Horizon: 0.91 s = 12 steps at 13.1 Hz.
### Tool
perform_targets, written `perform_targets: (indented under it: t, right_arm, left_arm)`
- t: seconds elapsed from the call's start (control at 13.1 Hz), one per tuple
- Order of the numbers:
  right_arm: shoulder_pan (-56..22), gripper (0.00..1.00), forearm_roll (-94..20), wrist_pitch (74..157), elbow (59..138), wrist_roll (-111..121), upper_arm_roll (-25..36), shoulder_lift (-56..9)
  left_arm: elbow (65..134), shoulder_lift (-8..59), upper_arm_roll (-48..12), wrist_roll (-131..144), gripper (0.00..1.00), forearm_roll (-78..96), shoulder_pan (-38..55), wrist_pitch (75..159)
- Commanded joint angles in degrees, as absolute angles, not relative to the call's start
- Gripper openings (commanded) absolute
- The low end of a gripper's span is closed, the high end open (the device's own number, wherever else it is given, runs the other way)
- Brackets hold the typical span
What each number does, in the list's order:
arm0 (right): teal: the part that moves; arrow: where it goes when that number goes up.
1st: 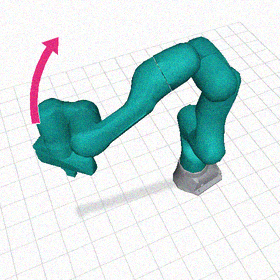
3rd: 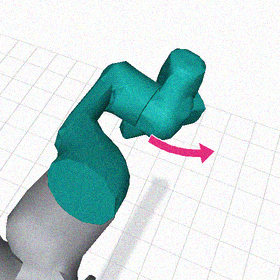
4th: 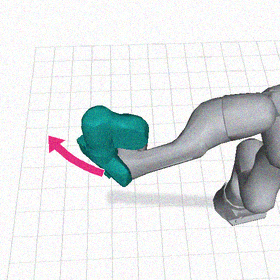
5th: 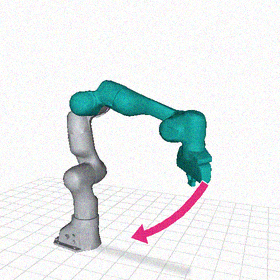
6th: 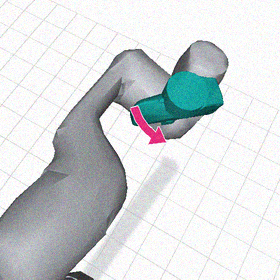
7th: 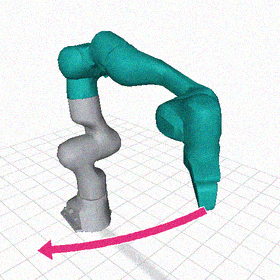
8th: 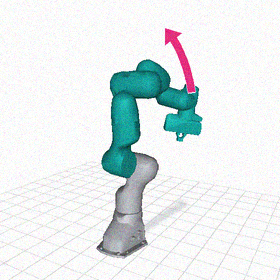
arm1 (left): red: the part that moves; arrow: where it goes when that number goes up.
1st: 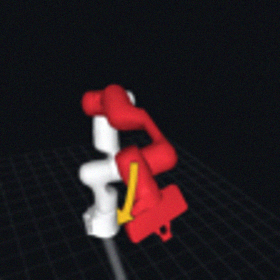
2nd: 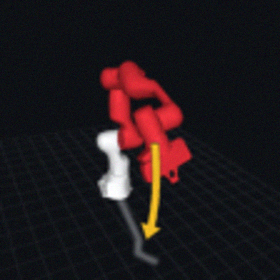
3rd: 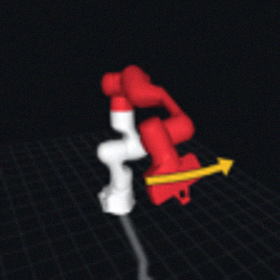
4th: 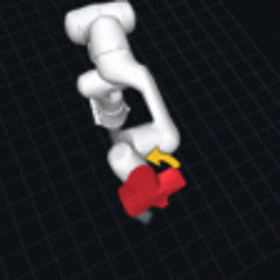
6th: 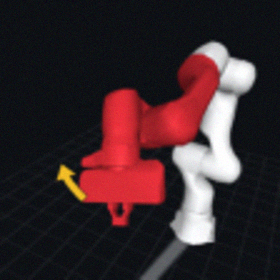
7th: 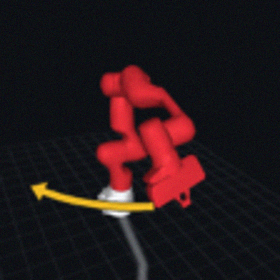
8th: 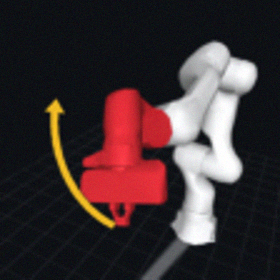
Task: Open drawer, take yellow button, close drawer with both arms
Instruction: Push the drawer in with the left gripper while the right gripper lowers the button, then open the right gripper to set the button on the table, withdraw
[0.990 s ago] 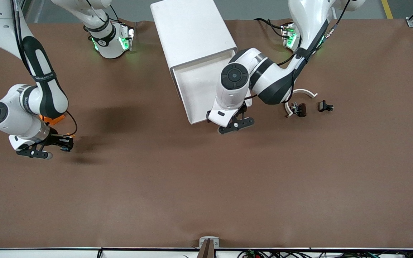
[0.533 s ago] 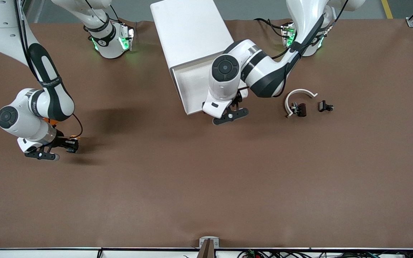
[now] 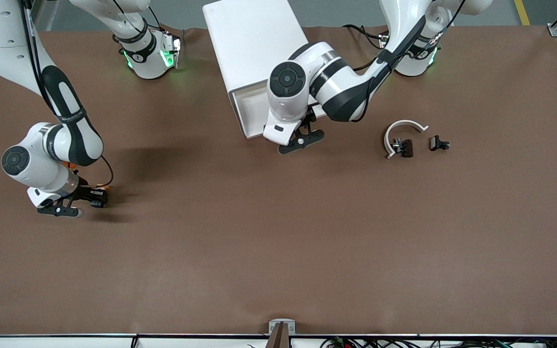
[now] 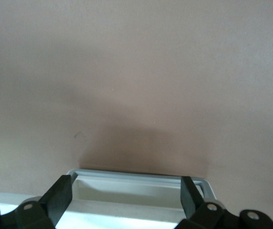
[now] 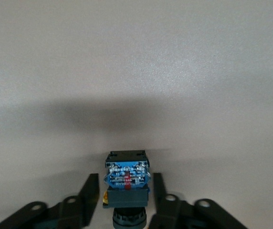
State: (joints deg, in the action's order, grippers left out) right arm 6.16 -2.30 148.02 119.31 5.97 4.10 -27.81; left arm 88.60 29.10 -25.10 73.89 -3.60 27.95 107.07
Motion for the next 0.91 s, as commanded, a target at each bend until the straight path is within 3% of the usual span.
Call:
perform_targets:
  t: [0.0, 0.15, 0.38, 0.84]
  right_arm:
    - [7.21, 1.0, -3.16, 147.66, 118.31, 7.21, 2.99, -27.34]
    - [7.29, 1.0, -3.16, 145.83, 116.64, 7.47, 2.99, -26.9]
    - [7.29, 1.0, -3.08, 134.77, 110.32, 7.91, 2.99, -25.23]
    - [7.56, 1.0, -3.08, 102.36, 88.28, 9.23, 3.08, -23.12]
  left_arm:
    - [90.17, 27.86, -27.94, 77.51, 1.0, -2.46, 27.77, 106.61]
    - [90.96, 28.04, -29.7, 79.53, 1.0, -2.46, 27.77, 106.52]
    - [91.49, 28.3, -31.55, 81.91, 1.0, -2.37, 27.86, 106.52]
    - [91.49, 29.35, -32.78, 83.32, 1.0, 4.65, 29.0, 106.87]
